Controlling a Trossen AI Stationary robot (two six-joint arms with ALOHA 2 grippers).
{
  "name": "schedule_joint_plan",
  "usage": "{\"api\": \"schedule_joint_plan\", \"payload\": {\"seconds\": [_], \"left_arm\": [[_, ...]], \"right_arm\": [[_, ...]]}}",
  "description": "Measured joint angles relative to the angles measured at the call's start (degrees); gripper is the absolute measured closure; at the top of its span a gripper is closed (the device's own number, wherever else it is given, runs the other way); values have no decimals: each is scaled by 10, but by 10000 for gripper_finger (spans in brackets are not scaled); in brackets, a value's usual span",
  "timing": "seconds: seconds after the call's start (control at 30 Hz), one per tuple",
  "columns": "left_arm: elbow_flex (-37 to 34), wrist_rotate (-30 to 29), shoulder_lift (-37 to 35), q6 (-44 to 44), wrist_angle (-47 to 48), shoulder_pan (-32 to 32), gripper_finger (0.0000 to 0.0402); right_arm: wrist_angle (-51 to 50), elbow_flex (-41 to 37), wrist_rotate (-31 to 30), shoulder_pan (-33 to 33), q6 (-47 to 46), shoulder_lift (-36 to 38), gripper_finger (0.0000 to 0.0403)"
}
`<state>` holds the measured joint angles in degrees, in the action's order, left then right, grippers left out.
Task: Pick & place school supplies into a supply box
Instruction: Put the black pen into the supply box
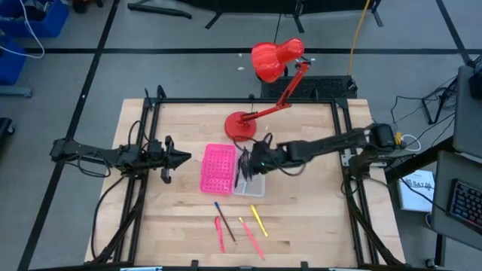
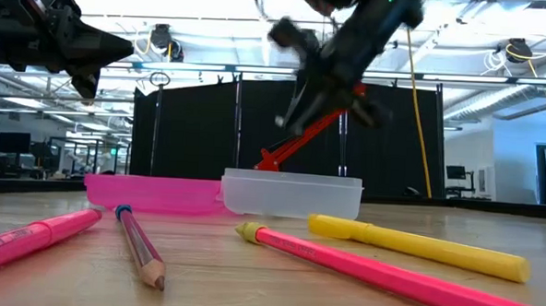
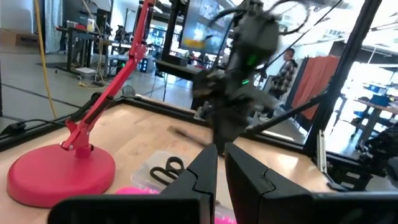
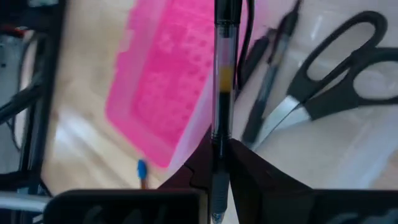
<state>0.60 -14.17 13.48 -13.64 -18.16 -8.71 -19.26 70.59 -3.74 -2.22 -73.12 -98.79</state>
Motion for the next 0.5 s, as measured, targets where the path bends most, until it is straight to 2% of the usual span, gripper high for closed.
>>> {"api": "schedule_joint_plan", "payload": {"seconds": [0.2, 0.5], "left_arm": [[0, 5, 0, 28, 0, 0, 364], [0, 8, 0, 29, -1, 0, 364]], "right_arm": [[24, 1, 86, 28, -35, -57, 380], [29, 1, 99, 45, -53, -93, 380]]}}
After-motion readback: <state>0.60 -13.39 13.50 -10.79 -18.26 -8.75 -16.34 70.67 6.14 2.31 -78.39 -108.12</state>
